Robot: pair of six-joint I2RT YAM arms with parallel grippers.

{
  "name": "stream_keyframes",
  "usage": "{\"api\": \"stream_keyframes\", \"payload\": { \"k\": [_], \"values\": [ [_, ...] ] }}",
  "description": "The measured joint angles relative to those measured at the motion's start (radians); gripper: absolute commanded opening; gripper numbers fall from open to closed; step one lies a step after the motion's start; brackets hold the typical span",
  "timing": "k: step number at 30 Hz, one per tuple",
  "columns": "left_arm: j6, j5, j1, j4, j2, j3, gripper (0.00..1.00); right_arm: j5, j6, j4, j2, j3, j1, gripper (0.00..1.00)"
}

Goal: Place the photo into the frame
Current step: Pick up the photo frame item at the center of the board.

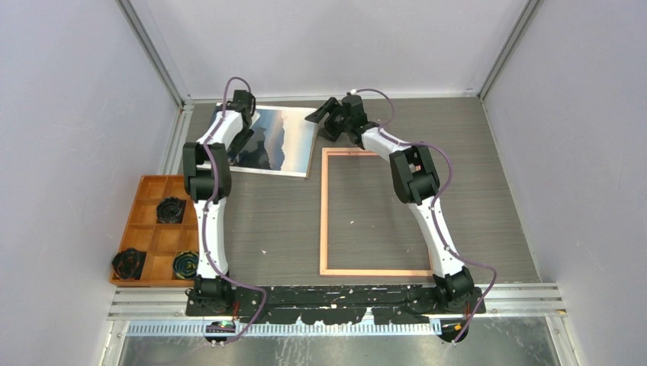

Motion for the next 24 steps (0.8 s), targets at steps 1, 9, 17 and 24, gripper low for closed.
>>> {"api": "stream_keyframes", "payload": {
  "k": [1, 9, 17, 24],
  "values": [
    [0.003, -0.001, 0.000, 0.000, -0.002, -0.005, 0.66, 0.008, -0.024, -0.021, -0.016, -0.010, 0.007, 0.75],
    [0.034, -0.010, 0.001, 0.007, -0.017, -0.040, 0.63, 0.102, -0.196, -0.176, -0.105, -0.045, 0.063, 0.75],
    [0.056, 0.005, -0.013, 0.010, -0.029, -0.066, 0.59, 0.192, -0.349, -0.326, -0.127, -0.002, 0.130, 0.75],
    [0.071, 0.025, -0.019, 0.010, -0.040, -0.081, 0.58, 0.207, -0.386, -0.348, -0.142, -0.006, 0.142, 0.72]
  ]
}}
